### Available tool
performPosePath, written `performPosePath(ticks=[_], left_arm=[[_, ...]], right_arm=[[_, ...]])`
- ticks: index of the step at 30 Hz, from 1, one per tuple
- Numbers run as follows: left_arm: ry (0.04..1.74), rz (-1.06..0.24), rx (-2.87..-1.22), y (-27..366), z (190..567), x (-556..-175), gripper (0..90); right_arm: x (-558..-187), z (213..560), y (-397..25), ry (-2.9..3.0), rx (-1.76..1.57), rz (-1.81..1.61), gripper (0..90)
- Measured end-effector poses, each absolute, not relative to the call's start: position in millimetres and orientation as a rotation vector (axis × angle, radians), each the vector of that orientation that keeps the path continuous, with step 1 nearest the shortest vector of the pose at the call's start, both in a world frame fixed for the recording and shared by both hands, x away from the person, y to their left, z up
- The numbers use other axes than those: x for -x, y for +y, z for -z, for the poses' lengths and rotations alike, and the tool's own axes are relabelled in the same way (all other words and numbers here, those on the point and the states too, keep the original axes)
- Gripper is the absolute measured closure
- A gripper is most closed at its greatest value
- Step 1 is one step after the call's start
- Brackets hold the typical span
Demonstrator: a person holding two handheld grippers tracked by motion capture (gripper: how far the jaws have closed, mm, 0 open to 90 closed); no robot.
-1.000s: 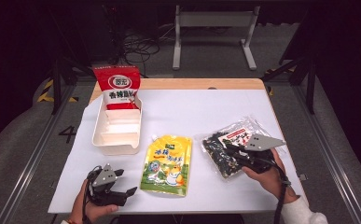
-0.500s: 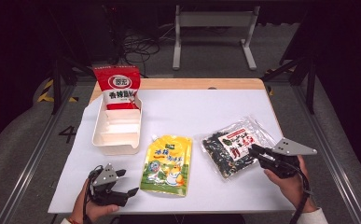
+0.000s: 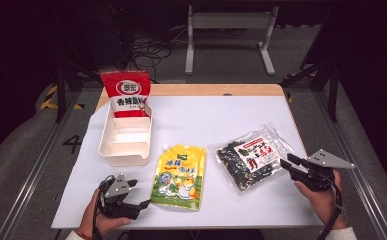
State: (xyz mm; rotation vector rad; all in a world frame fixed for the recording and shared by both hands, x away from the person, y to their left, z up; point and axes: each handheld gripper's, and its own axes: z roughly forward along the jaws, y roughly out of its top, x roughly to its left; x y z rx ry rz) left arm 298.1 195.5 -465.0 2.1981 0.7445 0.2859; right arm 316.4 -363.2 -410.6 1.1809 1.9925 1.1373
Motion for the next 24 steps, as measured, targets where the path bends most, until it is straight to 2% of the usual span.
performPosePath(ticks=[24], left_arm=[[0.697, -0.273, -2.235, 186, 466, -303, 19.0]], right_arm=[[-328, 441, -415, 1.833, -1.605, -1.180, 34.2]])
